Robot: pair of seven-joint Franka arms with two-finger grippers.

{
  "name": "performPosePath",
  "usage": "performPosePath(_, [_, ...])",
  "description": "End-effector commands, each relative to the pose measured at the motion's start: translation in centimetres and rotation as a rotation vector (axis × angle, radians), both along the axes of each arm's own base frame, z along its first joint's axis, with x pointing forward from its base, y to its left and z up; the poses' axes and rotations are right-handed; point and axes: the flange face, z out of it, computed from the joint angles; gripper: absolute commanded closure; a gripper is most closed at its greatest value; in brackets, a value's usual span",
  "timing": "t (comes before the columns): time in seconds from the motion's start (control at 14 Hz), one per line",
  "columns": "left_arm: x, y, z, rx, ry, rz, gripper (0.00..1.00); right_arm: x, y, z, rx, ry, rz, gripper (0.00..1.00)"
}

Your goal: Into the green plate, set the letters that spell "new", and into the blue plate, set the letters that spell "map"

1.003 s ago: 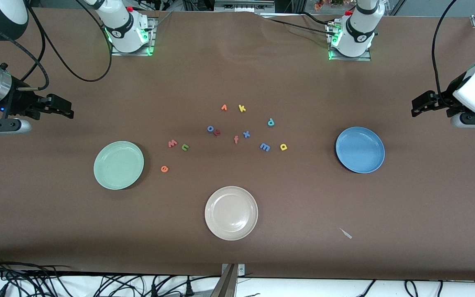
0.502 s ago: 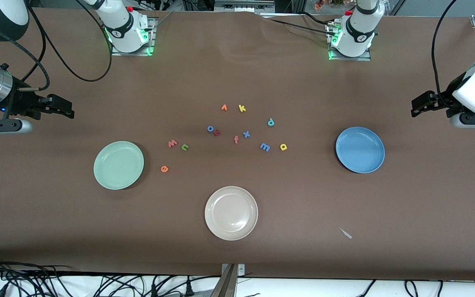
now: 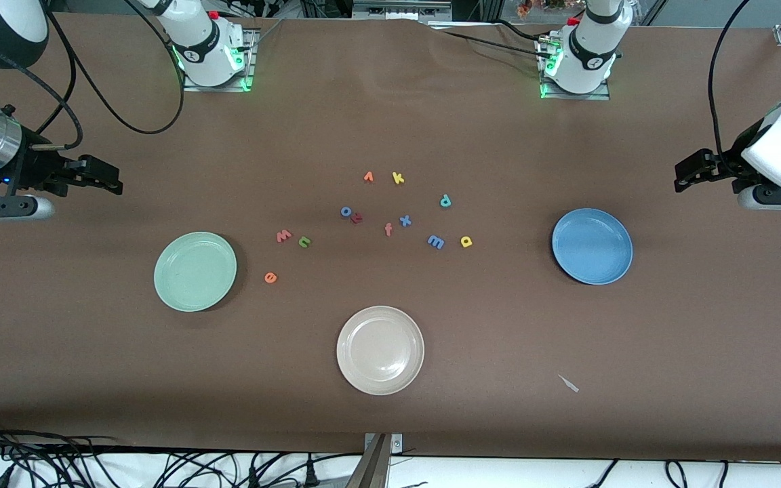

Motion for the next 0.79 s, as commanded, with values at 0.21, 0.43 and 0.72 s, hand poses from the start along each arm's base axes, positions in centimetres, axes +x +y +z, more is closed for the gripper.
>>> performPosePath(0.21, [0.51,0.12,0.79,-0.014,-0.015,-0.019,0.00,-0.70,0.07,0.44,0.012,-0.004,0.011,0.00])
performPosePath(0.43, [0.48,0.03,0.95,-0.014,-0.018,-0.019,0.00,-0.83,0.06,0.70,0.012,-0.007,0.011,0.00])
performPosePath(0.72, [0.48,0.03,0.95,-0.014,-0.018,-0.019,0.00,-0.90,0.06,0.76,0.012,-0.005,0.011,0.00])
